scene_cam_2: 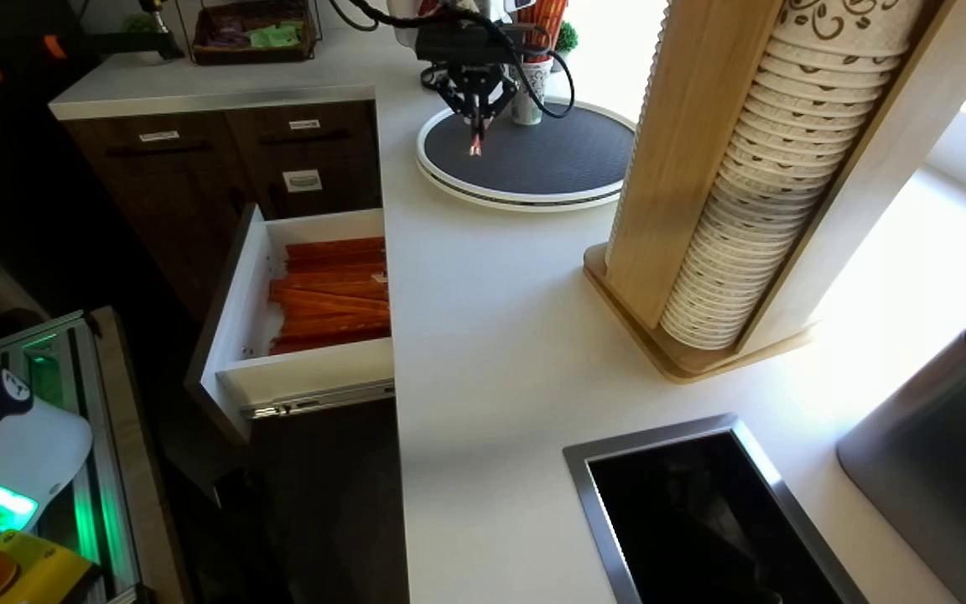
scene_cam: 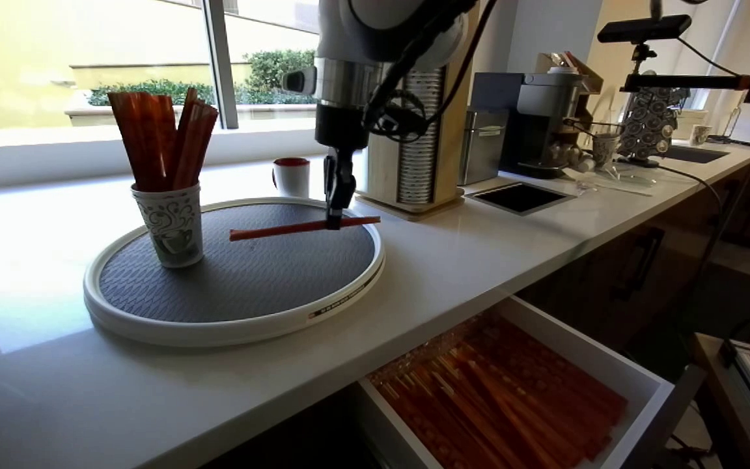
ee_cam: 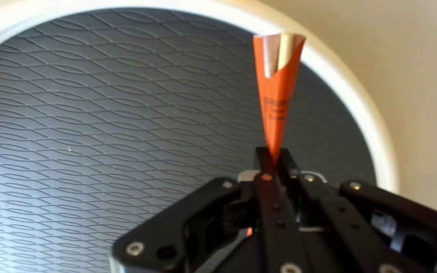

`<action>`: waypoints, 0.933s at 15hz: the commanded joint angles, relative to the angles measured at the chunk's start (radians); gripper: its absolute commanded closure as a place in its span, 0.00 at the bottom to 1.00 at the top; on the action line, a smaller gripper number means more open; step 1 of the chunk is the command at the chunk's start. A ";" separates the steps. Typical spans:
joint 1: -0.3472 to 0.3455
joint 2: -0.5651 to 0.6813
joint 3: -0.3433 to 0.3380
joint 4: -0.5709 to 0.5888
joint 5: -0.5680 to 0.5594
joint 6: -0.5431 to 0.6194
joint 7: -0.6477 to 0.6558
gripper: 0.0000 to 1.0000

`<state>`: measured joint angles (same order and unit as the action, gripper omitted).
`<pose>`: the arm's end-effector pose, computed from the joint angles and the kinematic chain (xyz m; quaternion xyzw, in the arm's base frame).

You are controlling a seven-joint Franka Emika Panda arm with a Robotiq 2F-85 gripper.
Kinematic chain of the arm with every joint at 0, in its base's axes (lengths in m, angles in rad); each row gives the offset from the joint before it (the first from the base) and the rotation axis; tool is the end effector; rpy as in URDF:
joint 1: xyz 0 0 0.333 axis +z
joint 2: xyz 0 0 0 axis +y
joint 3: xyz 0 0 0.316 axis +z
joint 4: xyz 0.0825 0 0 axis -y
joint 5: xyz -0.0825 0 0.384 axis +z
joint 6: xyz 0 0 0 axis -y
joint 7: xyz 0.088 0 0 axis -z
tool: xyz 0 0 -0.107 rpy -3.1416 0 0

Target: Put the items on the tray in the drawer

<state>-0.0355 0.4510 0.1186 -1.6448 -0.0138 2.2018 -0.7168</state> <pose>0.6828 0.0466 0.3651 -0.9209 -0.3855 -0.0580 0.0017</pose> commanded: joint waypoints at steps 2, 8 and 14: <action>-0.035 -0.184 0.018 -0.267 -0.010 0.031 -0.252 0.98; -0.022 -0.316 0.002 -0.425 -0.007 0.013 -0.574 0.98; 0.005 -0.334 -0.018 -0.447 0.003 0.001 -0.747 0.98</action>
<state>-0.0531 0.1161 0.1235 -2.0940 -0.0139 2.2044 -1.4646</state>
